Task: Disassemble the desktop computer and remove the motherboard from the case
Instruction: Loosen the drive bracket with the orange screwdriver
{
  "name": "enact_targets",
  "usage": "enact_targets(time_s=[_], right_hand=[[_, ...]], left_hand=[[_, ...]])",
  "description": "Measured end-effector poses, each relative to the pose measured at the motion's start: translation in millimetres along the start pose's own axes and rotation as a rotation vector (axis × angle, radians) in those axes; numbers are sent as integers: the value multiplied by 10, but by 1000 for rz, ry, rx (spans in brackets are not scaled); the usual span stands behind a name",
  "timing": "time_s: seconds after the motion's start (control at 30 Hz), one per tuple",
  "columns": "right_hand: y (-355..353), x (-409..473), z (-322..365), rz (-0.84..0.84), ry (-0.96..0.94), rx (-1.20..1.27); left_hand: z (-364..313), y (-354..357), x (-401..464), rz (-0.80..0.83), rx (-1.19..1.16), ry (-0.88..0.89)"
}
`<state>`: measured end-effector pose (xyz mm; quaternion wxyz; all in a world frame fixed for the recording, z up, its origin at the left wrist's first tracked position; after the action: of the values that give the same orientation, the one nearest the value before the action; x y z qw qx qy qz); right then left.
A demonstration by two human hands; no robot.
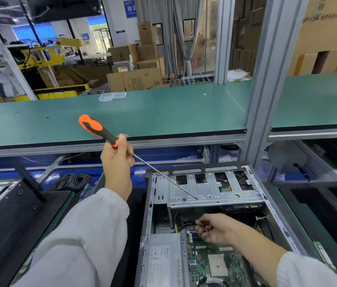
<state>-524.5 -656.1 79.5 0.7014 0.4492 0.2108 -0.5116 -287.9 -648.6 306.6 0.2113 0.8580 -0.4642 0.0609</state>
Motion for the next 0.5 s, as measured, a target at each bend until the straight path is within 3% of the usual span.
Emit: enact_targets(time_s=[0.27,0.5], right_hand=[[-50,-763,244,212,-100,-93],[137,-1439,166,405,-402,-856]], left_hand=[[158,-136,-773,-174,-84,-227],[263,-569,-1612,-354,-225,-501]])
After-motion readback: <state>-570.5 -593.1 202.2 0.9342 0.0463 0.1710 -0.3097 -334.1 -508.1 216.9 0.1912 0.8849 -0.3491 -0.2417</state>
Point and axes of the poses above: each hand's wrist, its own x-axis towards the middle knuckle, its own y-axis out of the palm, z = x × y, the point moved 5 cm from there along x, towards the middle knuckle, and after that the axes turned 3 degrees about x, right-handed, at the moved point
